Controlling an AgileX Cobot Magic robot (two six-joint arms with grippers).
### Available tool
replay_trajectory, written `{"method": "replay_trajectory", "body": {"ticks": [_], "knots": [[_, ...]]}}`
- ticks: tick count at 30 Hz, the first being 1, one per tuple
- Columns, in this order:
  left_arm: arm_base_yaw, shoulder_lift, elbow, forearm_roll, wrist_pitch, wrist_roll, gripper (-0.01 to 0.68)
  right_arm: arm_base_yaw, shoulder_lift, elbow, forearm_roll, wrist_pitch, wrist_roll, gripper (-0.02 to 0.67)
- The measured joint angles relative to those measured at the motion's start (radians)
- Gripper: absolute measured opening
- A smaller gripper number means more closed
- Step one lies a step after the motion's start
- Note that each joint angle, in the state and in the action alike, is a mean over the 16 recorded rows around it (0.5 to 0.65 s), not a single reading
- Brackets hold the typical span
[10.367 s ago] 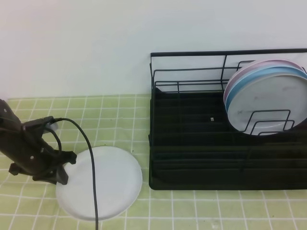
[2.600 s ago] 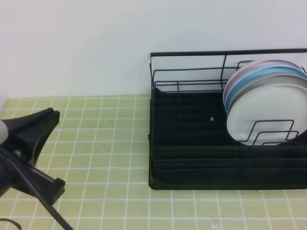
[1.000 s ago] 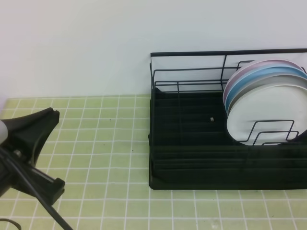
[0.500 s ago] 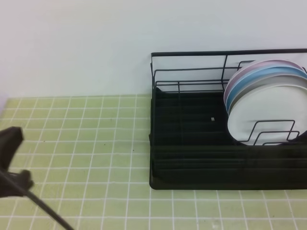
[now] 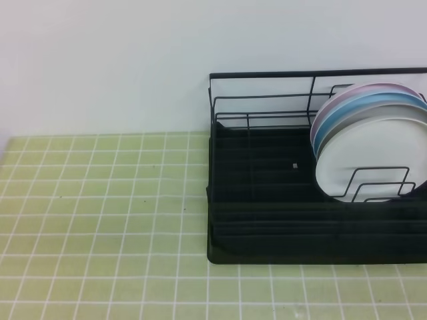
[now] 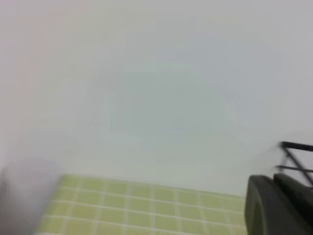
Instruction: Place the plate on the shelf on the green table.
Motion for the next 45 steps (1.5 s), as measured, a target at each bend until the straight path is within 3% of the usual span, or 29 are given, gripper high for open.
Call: {"method": "replay_trajectory", "body": {"ticks": [7, 17, 36, 45], "knots": [[0.072, -0.122, 0.167, -0.148, -0.002, 0.136, -0.002, 0.000, 0.000, 0.000, 0.000, 0.000, 0.000, -0.003], [0.079, -0.217, 0.327, -0.221, 0.011, 0.216, -0.002, 0.000, 0.000, 0.000, 0.000, 0.000, 0.000, -0.003], [0.079, -0.356, 0.346, -0.327, 0.222, 0.358, -0.002, 0.000, 0.000, 0.000, 0.000, 0.000, 0.000, -0.004], [0.080, -0.358, 0.346, -0.333, 0.246, 0.404, -0.002, 0.000, 0.000, 0.000, 0.000, 0.000, 0.000, -0.004]]}}
